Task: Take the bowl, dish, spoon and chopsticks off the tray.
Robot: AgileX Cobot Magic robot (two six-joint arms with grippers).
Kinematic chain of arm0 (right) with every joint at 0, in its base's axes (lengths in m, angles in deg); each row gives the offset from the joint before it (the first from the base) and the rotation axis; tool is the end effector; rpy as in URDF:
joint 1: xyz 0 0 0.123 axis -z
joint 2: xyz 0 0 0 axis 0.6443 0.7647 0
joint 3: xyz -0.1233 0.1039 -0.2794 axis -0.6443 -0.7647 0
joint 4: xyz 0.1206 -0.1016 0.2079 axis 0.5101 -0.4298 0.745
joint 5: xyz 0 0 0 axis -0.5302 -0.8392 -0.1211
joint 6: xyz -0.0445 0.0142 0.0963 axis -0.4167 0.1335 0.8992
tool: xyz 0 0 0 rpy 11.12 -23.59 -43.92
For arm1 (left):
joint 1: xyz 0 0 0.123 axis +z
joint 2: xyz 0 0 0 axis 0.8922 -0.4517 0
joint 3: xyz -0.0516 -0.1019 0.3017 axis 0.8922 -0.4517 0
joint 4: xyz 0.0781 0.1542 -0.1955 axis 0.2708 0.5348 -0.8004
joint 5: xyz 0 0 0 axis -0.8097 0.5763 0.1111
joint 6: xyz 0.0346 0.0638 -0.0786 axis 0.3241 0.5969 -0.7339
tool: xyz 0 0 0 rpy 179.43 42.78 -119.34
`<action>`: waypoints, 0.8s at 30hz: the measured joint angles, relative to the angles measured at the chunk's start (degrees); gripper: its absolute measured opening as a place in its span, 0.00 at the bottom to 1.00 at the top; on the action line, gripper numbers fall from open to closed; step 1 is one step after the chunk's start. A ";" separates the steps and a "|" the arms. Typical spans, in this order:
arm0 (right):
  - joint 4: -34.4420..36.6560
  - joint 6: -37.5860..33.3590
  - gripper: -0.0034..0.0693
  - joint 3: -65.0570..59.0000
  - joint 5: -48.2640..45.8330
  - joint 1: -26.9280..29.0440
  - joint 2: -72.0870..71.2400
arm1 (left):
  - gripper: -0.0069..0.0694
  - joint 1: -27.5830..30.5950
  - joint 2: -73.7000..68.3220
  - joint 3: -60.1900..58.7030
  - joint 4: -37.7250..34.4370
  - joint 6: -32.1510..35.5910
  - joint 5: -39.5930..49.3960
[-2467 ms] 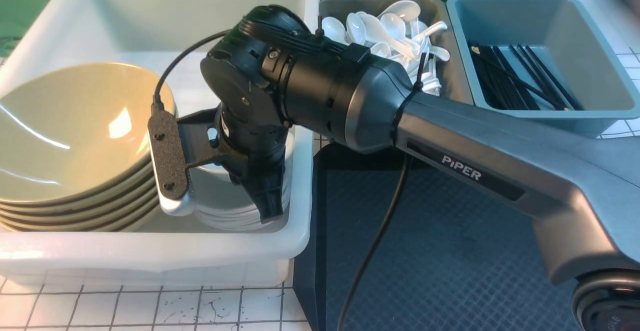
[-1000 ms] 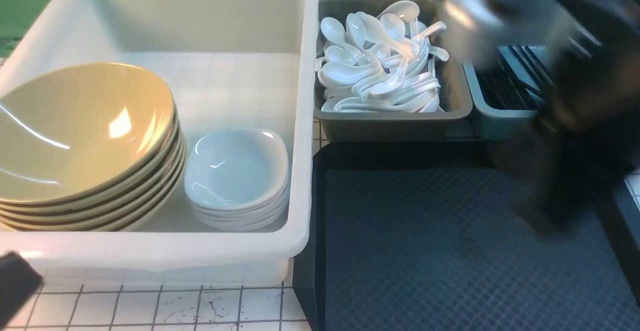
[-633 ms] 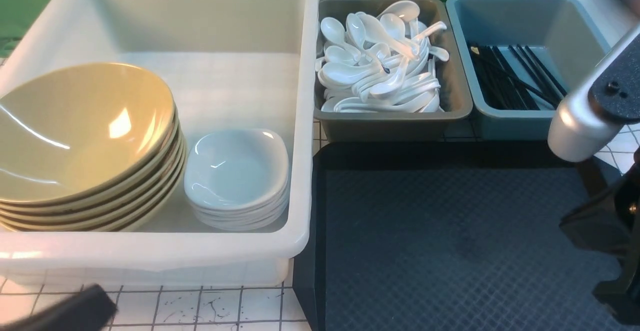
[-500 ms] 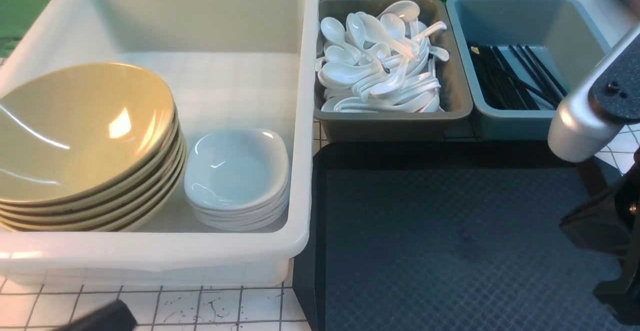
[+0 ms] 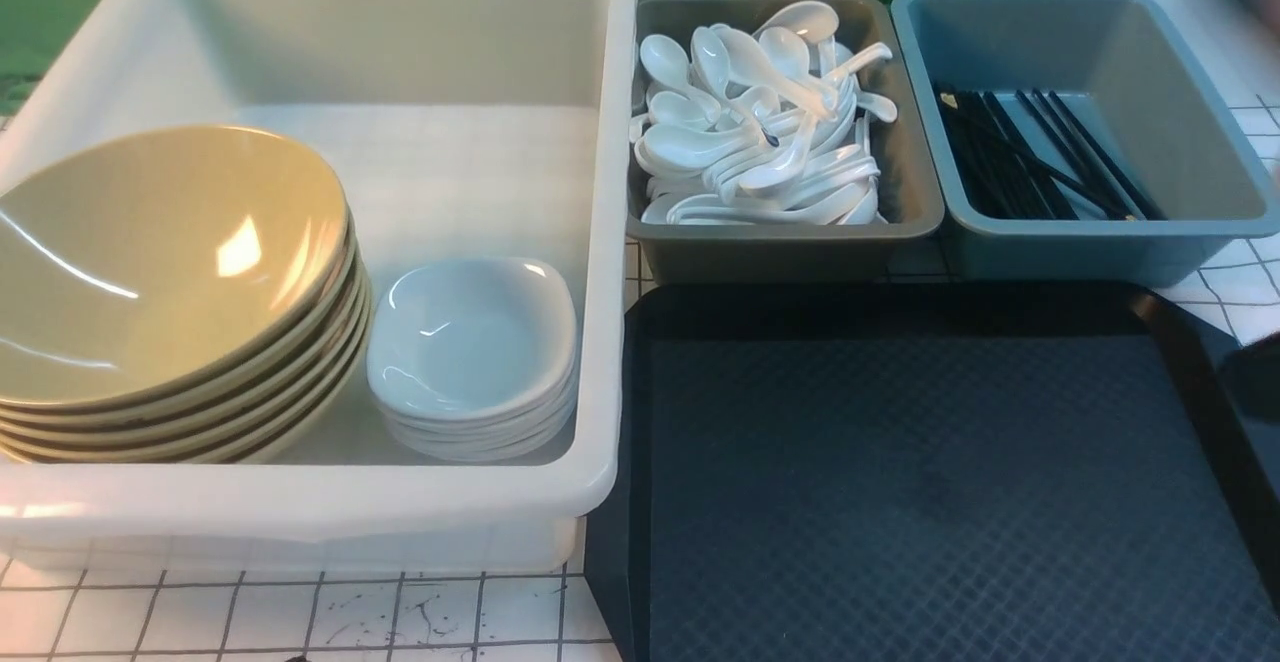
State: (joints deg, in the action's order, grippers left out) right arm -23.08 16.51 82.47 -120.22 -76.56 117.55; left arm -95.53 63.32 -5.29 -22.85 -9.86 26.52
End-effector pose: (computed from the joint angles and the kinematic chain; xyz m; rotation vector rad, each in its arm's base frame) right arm 0.1367 0.0774 0.4068 -0.5945 2.1815 0.1497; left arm 0.0291 -0.0278 0.1714 0.0927 1.9151 -0.8203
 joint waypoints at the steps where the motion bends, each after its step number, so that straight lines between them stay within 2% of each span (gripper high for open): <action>1: 0.24 -0.94 0.10 -3.15 4.27 2.21 -2.56 | 0.09 0.00 0.00 0.00 0.00 0.00 -0.08; 3: 0.47 -3.98 0.10 -11.43 15.43 8.19 -7.57 | 0.09 0.00 0.00 0.00 0.00 0.00 -0.14; 4: 0.47 -4.64 0.10 -14.50 17.50 10.09 -9.30 | 0.09 0.00 0.00 0.00 0.00 0.00 -0.14; 6: 0.41 -6.01 0.10 -27.05 28.66 17.48 -16.60 | 0.09 0.00 0.00 0.00 0.00 0.00 -0.14; 10: 0.41 -6.34 0.10 -44.69 36.37 26.95 -29.26 | 0.09 0.00 0.00 0.00 0.00 0.00 -0.26; 16: 0.41 -6.80 0.10 -58.80 37.73 32.96 -46.36 | 0.09 0.00 0.00 0.00 0.00 0.00 -0.26; 24: 0.63 -6.18 0.11 -59.33 38.01 34.10 -51.21 | 0.09 0.00 0.00 -0.02 -0.04 0.00 -0.32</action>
State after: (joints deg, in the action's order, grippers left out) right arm -22.45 10.33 23.14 -82.21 -42.46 66.34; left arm -95.53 63.32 -5.31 -22.89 -9.86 26.21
